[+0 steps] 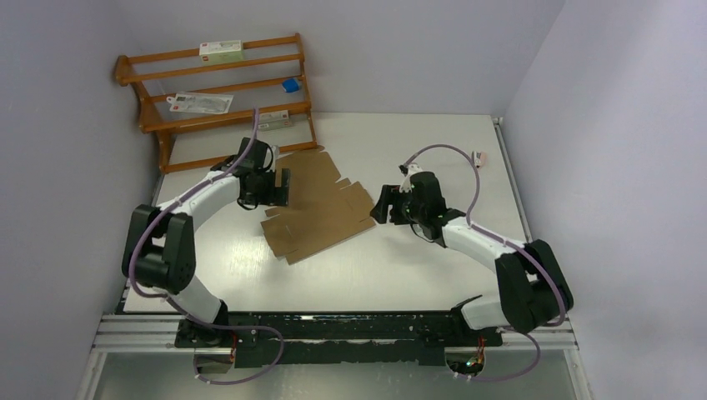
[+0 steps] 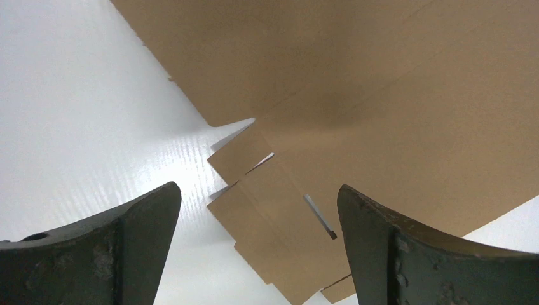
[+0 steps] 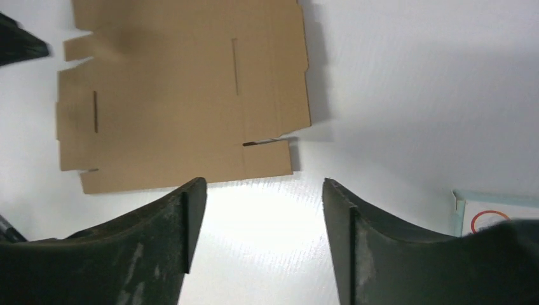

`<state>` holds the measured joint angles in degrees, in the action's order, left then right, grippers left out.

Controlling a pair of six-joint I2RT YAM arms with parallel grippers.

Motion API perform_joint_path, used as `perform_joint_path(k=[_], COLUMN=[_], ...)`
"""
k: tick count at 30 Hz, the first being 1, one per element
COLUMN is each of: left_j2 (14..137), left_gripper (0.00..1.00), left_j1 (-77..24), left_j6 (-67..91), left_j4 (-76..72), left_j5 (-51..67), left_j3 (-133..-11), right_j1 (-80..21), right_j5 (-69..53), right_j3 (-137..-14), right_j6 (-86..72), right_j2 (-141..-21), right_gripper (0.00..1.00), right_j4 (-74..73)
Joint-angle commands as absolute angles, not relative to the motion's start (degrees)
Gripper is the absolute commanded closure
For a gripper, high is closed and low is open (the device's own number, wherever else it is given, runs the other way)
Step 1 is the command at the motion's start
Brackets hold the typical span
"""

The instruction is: Fold the paper box

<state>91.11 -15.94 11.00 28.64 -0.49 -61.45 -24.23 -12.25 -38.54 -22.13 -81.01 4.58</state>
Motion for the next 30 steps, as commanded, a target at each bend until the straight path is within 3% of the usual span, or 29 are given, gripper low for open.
perform_joint_path(k=[1, 7, 13, 19, 30], left_j2=[95.4, 99.4, 101.6, 94.9, 81.9], left_gripper=[0.02, 0.02, 0.02, 0.02, 0.02], left_j1=[-14.6, -14.2, -14.2, -15.7, -36.7], left_j6=[11.6, 10.5, 10.4, 15.6, 33.7], left_j4=[27.7, 26.8, 28.1, 24.5, 17.6], left_j5=[5.9, 7.8, 8.3, 15.3, 14.9], left_j3=[-61.5, -60.7, -59.4, -49.4, -38.1], right_j1=[-24.3, -24.3, -24.3, -24.3, -24.3], right_j5=[-12.3, -10.7, -9.6, -7.7, -6.5], right_j3=[-35.6, -32.1, -30.5, -28.7, -27.6], right_j6=[-22.3, -21.4, -20.6, -20.5, -21.6], right_j2=[-75.4, -70.3, -66.7, -62.4, -62.7], right_gripper=[0.26, 0.13, 0.11, 0.09, 0.07], right_j4=[8.3, 8.5, 7.7, 7.1, 6.8])
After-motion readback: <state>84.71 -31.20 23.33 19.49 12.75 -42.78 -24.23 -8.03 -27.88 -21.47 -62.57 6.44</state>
